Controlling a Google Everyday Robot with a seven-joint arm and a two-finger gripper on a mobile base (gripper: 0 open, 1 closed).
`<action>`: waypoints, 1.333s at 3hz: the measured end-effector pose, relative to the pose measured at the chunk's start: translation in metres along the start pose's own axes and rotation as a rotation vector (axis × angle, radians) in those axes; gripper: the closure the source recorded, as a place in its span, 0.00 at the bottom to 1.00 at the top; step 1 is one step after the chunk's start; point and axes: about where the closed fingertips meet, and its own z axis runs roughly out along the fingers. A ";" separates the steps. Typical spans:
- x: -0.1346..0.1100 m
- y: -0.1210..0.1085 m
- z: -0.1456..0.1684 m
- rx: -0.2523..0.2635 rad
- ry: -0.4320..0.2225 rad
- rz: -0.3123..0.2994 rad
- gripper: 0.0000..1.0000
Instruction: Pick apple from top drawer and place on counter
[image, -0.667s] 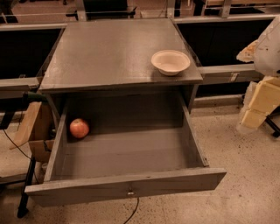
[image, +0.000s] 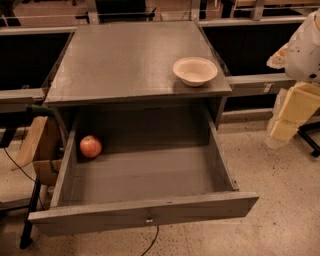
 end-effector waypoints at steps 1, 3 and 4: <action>-0.012 0.000 0.026 -0.029 -0.044 0.061 0.00; -0.087 0.031 0.121 -0.133 -0.303 0.215 0.00; -0.142 0.062 0.156 -0.185 -0.455 0.247 0.00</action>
Offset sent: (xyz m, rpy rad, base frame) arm 0.0668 0.1188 -0.1211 0.4444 0.0364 -0.1459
